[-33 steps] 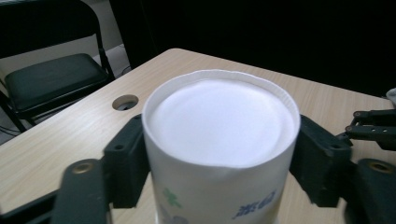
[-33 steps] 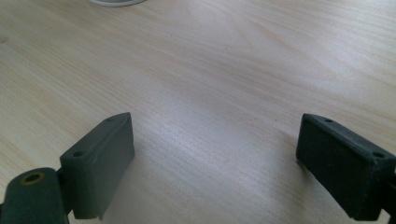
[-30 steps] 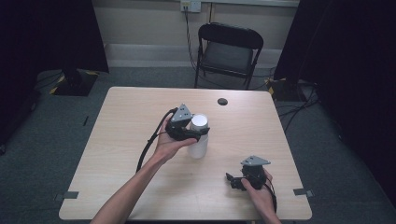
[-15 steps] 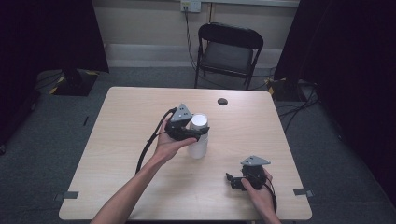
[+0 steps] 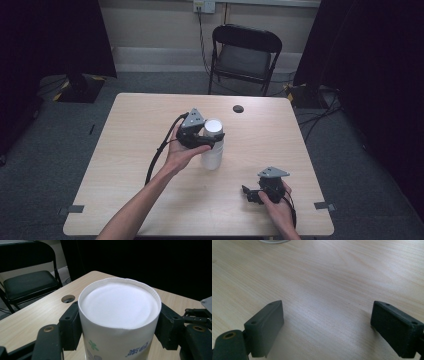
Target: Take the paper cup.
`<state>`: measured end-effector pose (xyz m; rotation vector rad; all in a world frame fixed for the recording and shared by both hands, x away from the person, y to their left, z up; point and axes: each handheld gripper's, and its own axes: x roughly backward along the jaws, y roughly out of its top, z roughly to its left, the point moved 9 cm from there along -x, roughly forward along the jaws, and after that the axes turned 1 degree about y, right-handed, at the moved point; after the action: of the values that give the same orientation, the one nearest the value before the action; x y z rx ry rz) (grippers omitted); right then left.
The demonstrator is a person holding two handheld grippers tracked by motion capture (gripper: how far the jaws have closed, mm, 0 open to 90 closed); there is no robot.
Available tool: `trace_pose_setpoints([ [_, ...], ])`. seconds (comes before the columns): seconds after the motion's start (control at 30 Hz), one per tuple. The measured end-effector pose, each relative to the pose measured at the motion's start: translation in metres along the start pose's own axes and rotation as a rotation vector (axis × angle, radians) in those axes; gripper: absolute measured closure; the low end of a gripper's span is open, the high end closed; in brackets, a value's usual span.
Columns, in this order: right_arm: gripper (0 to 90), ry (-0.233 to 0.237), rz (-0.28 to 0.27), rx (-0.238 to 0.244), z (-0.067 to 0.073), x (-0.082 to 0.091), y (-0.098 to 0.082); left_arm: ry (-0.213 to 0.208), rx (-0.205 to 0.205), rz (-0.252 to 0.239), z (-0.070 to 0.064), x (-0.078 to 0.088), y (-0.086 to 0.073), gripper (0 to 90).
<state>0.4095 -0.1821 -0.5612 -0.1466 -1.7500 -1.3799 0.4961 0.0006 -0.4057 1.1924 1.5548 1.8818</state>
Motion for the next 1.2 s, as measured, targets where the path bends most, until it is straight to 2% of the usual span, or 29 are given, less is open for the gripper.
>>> trace_pose_setpoints([
  [0.17, 10.8, 0.000, 0.000, 0.000, 0.000, 0.000, 0.000, 0.005, -0.016, -0.004, 0.001, 0.003, 0.003, 33.0],
  [0.33, 10.8, 0.000, 0.000, 0.000, 0.000, 0.000, 0.000, 0.006, -0.002, -0.024, 0.001, 0.006, 0.007, 33.2],
  [0.5, 10.8, 0.000, 0.000, 0.000, 0.000, 0.000, 0.000, 0.008, -0.016, -0.034, 0.000, 0.008, 0.012, 33.2],
  [0.53, 10.8, 0.000, 0.000, 0.000, 0.000, 0.000, 0.000, 0.020, -0.028, -0.040, 0.001, 0.009, 0.014, 33.1],
  [0.63, 10.8, 0.000, 0.000, 0.000, 0.000, 0.000, 0.000, 0.010, -0.033, -0.057, -0.001, 0.011, 0.021, 33.2],
  [0.77, 10.8, 0.000, 0.000, 0.000, 0.000, 0.000, 0.000, 0.023, -0.032, -0.068, -0.001, 0.013, 0.024, 33.4],
  [0.83, 10.8, 0.000, 0.000, 0.000, 0.000, 0.000, 0.000, 0.027, -0.016, -0.088, -0.002, 0.015, 0.025, 33.5],
  [0.97, 10.8, 0.000, 0.000, 0.000, 0.000, 0.000, 0.000, 0.031, -0.011, -0.113, -0.002, 0.019, 0.030, 33.7],
  [1.2, 10.8, 0.000, 0.000, 0.000, 0.000, 0.000, 0.000, 0.028, -0.029, -0.136, -0.005, 0.031, 0.041, 34.0],
])
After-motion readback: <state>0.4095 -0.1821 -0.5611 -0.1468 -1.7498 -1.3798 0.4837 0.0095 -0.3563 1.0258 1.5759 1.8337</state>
